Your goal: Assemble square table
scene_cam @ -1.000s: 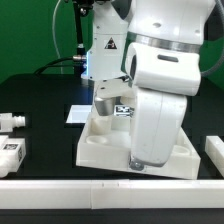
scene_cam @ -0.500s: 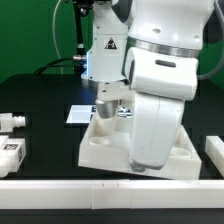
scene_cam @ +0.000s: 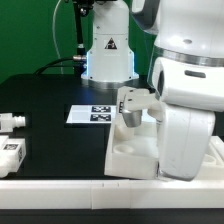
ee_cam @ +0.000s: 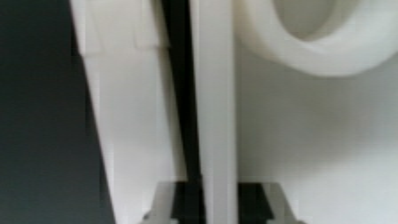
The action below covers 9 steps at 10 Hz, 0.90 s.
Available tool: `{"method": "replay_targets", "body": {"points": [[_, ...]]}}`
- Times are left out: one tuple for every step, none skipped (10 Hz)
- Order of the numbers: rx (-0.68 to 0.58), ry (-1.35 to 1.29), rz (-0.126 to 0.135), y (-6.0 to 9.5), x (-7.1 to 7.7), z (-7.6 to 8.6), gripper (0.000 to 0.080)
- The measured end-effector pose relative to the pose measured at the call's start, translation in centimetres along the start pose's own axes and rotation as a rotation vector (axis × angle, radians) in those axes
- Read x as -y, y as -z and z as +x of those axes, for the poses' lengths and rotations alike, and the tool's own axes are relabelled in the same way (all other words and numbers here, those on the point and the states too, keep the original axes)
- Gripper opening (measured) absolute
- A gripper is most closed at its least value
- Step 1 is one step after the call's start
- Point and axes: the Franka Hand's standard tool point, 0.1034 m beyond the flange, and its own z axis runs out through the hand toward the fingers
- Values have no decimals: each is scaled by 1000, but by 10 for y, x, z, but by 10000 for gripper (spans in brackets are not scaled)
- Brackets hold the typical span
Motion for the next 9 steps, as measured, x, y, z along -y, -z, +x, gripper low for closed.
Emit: {"method": "replay_targets", "body": {"points": [[5, 2, -1, 1, 0, 4, 48], [7, -1, -3, 1, 0, 5, 48], [18, 6, -10, 1, -1, 7, 48], [27, 19, -12, 1, -1, 8, 48], [29, 21, -12, 1, -1, 8, 48], [29, 21, -12, 1, -1, 7, 48], [29, 21, -12, 1, -1, 7, 55], [29, 19, -12, 1, -2, 7, 55], [29, 18, -12, 1, -2, 6, 231]]}}
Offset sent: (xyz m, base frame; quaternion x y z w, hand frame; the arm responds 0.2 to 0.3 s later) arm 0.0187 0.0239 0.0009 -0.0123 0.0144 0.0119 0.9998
